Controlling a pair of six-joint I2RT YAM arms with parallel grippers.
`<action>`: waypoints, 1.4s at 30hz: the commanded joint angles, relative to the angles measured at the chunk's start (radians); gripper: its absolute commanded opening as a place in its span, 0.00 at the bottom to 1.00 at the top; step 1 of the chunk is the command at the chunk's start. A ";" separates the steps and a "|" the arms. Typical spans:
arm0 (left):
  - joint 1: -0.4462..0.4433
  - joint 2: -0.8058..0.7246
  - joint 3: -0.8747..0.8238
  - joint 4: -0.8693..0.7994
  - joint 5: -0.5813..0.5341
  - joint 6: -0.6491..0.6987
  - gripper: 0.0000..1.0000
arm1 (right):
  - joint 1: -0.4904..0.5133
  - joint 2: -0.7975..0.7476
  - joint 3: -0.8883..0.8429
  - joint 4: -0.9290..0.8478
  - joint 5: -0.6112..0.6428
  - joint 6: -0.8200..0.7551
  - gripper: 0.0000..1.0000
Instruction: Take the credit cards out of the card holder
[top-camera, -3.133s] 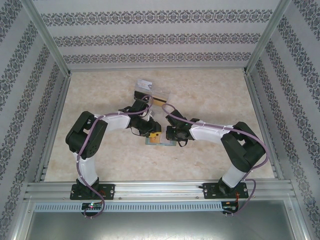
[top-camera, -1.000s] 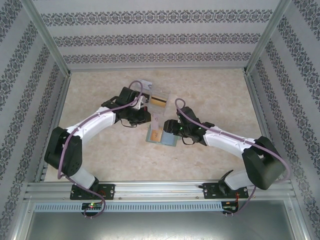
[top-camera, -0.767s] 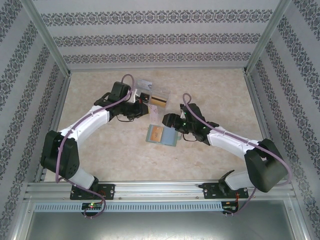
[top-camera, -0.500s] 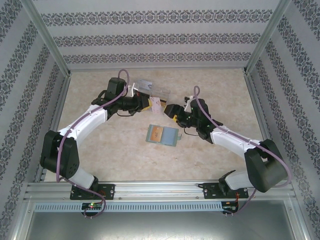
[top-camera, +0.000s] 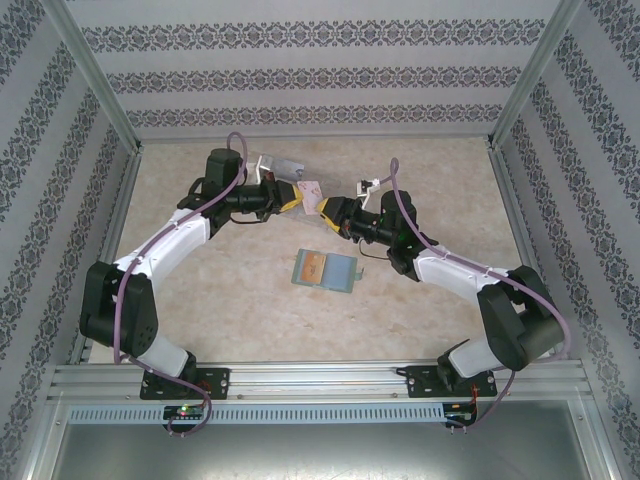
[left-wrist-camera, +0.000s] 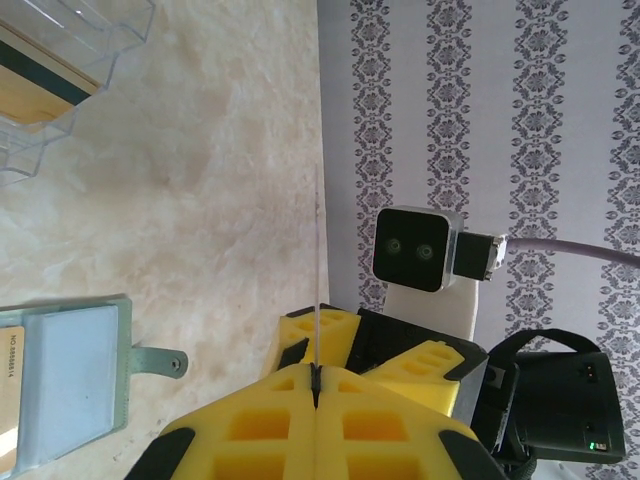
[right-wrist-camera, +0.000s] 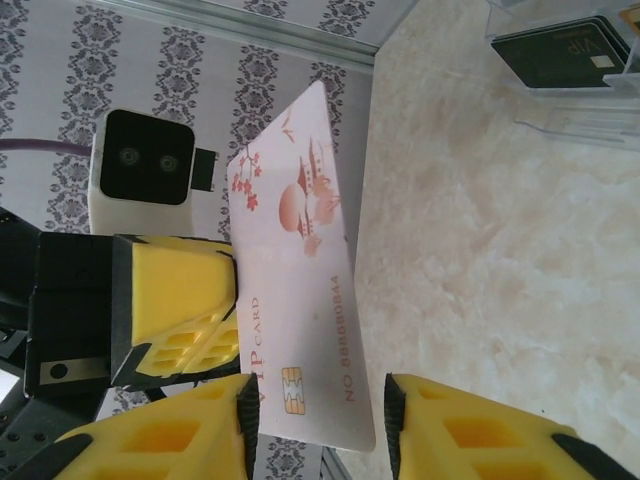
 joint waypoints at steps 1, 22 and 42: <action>0.012 -0.036 -0.016 0.052 0.022 -0.025 0.00 | -0.006 -0.018 0.020 0.053 -0.015 -0.008 0.37; 0.105 -0.130 0.015 -0.395 -0.205 0.246 0.59 | 0.021 0.045 0.169 -0.331 0.107 -0.452 0.00; 0.333 -0.329 -0.060 -0.747 -0.491 0.574 1.00 | 0.034 0.578 0.923 -0.793 0.249 -1.418 0.00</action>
